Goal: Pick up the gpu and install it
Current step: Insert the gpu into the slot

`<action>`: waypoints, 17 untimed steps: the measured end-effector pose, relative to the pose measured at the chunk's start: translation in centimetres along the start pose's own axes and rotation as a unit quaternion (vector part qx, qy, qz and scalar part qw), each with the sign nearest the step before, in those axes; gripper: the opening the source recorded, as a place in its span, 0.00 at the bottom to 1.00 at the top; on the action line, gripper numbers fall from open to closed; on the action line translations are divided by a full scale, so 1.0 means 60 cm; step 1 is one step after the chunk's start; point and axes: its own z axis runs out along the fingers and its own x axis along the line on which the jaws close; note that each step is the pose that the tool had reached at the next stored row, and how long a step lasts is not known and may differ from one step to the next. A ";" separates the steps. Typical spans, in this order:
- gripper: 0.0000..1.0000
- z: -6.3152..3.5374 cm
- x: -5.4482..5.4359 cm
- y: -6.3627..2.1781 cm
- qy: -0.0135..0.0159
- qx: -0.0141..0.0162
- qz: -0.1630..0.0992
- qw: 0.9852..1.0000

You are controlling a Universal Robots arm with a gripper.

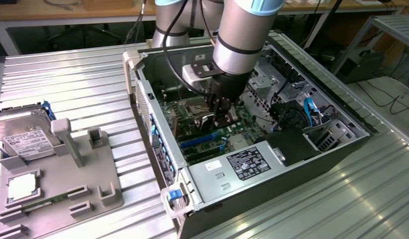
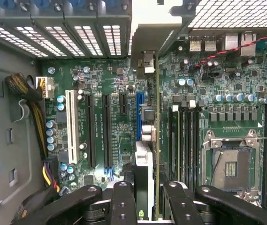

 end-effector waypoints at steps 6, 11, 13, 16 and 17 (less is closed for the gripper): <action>0.28 0.006 0.002 0.007 0.000 0.000 0.000 1.000; 0.28 0.009 0.004 0.009 0.000 0.000 0.000 1.000; 0.28 0.010 0.004 0.012 0.000 0.000 0.000 1.000; 0.28 0.011 0.004 0.017 0.000 0.000 0.000 1.000; 0.28 0.012 0.004 0.019 0.000 0.000 0.000 1.000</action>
